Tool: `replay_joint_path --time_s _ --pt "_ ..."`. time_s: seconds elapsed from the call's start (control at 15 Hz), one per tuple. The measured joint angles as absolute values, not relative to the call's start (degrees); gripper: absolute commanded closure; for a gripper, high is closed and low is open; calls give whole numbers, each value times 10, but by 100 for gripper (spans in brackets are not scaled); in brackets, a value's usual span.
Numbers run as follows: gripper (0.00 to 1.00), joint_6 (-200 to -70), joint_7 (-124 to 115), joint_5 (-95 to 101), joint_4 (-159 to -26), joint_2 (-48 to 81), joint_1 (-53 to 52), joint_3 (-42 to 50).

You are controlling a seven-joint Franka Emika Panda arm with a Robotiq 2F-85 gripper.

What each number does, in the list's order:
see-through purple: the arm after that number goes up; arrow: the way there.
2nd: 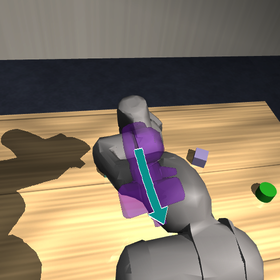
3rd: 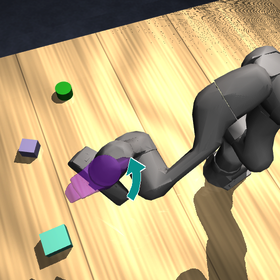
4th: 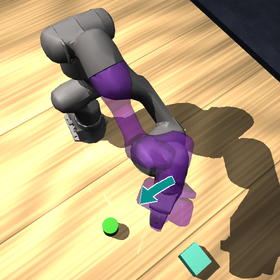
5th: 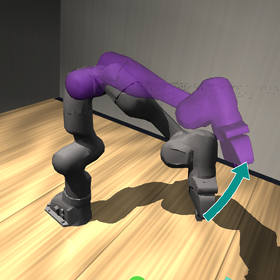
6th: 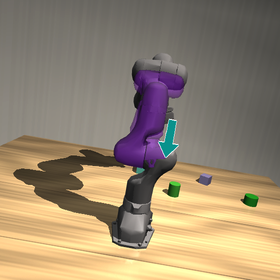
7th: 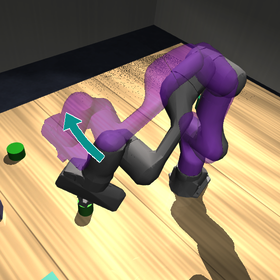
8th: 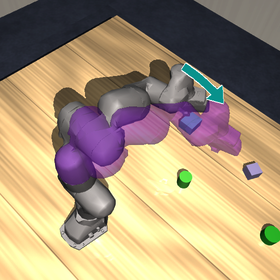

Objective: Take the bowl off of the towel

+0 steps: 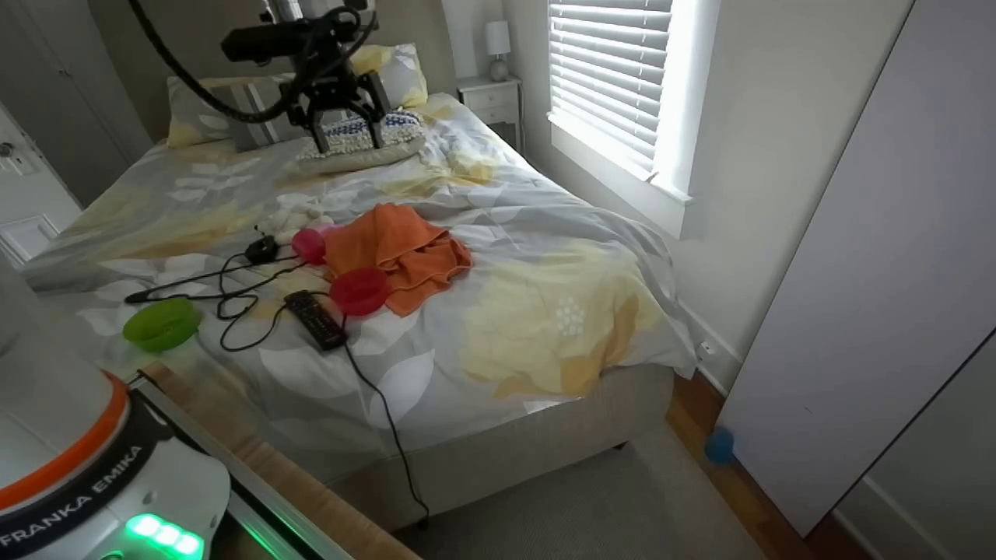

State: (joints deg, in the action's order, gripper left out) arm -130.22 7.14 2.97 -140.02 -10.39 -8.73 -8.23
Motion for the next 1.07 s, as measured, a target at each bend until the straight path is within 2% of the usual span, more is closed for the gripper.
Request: replay_joint_path --time_s 0.6,1.07 --pt "0 -1443 73 108 -1385 114 -88 -93" --pt "0 -1447 77 108 -1367 138 -88 -93"
